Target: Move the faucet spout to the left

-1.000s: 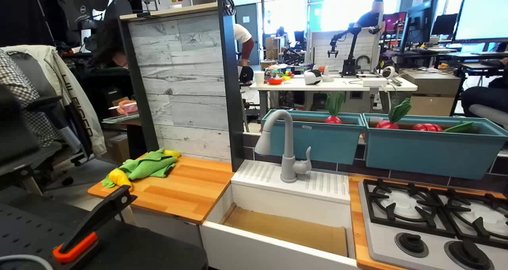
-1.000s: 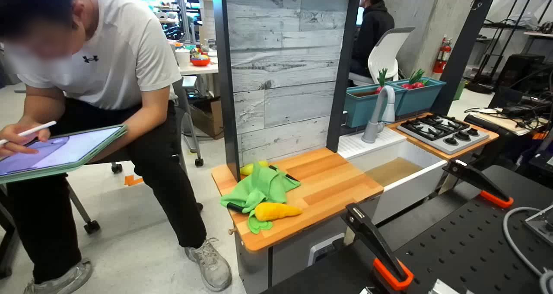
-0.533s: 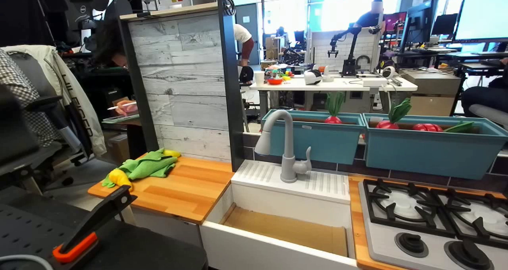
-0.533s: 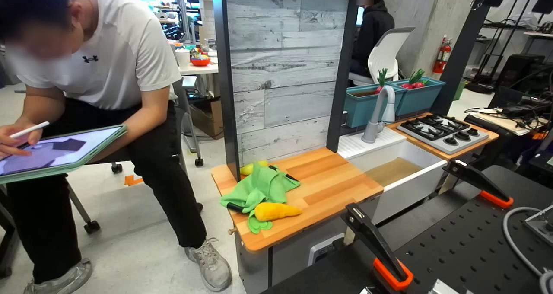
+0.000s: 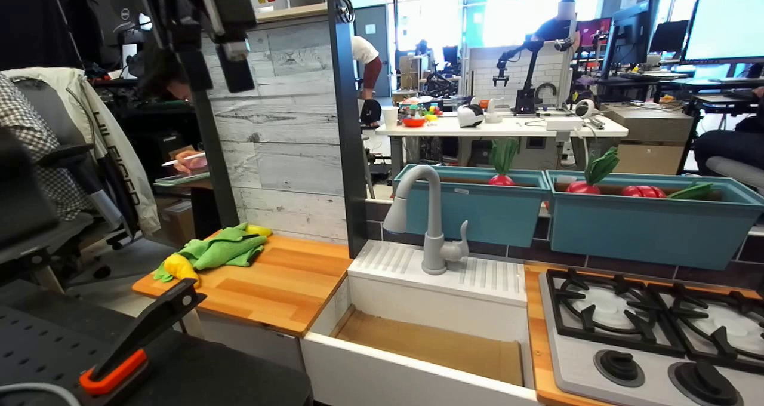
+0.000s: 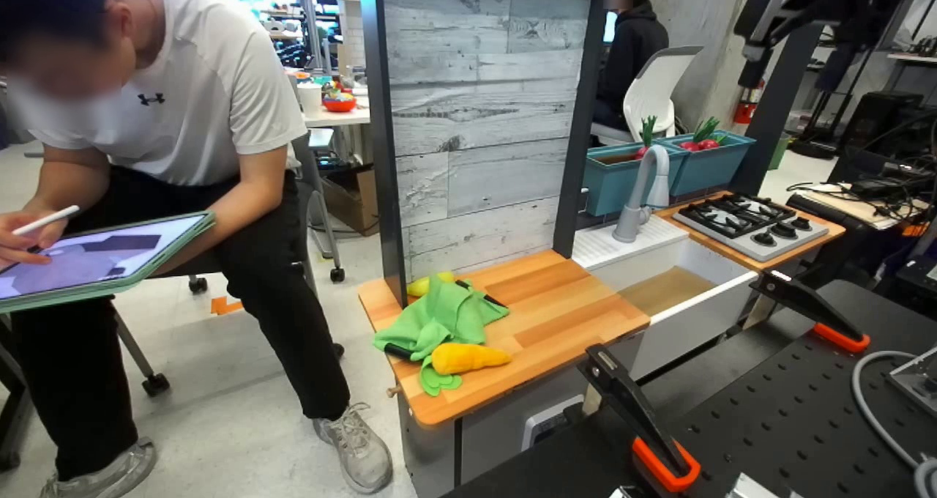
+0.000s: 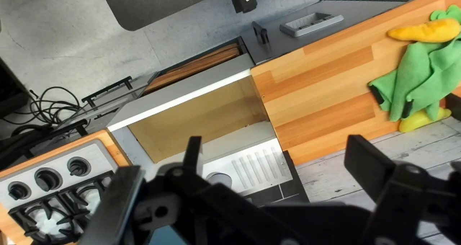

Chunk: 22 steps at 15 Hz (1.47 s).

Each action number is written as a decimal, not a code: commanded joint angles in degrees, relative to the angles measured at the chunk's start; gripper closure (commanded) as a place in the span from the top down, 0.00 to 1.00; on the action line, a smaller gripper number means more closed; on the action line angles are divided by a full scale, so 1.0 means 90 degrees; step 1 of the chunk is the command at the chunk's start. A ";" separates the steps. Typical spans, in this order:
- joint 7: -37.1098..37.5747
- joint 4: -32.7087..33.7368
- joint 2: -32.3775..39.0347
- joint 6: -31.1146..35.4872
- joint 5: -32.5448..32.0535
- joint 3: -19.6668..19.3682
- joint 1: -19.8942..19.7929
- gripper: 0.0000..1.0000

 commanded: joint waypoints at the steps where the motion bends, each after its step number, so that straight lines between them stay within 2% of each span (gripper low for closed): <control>1: 0.0150 0.1165 0.1491 0.0250 -0.0015 -0.0109 -0.0014 1.00; 7: 0.0130 0.2750 0.3308 0.0287 0.0135 -0.0308 -0.0060 1.00; 13: 0.0247 0.3947 0.4536 0.0282 0.0399 -0.0350 -0.0270 1.00; 16: 0.0301 0.4352 0.4862 0.0091 0.0593 -0.0337 -0.0352 1.00; 17: 0.0232 0.3984 0.4616 0.0207 0.0457 -0.0384 -0.0256 1.00; 22: 0.0268 0.4221 0.4828 0.0198 0.0545 -0.0381 -0.0289 1.00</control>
